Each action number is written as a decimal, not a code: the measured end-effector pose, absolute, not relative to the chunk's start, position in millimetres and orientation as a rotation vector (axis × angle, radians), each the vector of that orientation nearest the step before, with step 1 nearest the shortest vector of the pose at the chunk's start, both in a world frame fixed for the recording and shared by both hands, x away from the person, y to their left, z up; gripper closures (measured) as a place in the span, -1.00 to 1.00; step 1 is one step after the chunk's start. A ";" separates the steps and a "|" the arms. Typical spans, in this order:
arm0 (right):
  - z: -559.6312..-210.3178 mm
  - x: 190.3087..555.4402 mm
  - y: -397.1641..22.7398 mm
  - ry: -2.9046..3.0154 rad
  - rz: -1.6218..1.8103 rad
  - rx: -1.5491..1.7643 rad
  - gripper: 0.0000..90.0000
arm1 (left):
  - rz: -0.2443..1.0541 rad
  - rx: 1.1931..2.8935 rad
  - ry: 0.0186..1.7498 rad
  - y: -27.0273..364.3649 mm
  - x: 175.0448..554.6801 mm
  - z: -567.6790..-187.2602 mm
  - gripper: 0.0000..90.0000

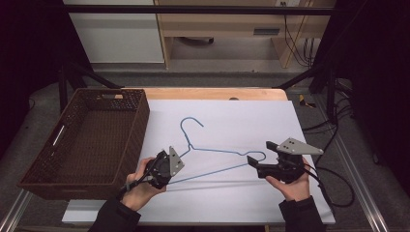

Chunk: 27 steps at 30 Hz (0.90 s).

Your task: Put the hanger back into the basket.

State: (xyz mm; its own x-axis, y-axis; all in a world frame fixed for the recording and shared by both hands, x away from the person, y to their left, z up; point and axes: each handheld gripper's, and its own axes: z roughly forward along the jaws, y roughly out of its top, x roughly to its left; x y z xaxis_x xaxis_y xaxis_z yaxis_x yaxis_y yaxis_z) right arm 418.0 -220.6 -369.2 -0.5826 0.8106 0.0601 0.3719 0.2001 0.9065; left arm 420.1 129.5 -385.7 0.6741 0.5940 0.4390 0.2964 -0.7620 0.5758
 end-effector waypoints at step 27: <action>-392.6 415.9 -254.4 2.037 1.278 1.188 -0.85 | 0.796 2.362 0.894 142.2 435.1 -321.5 0.93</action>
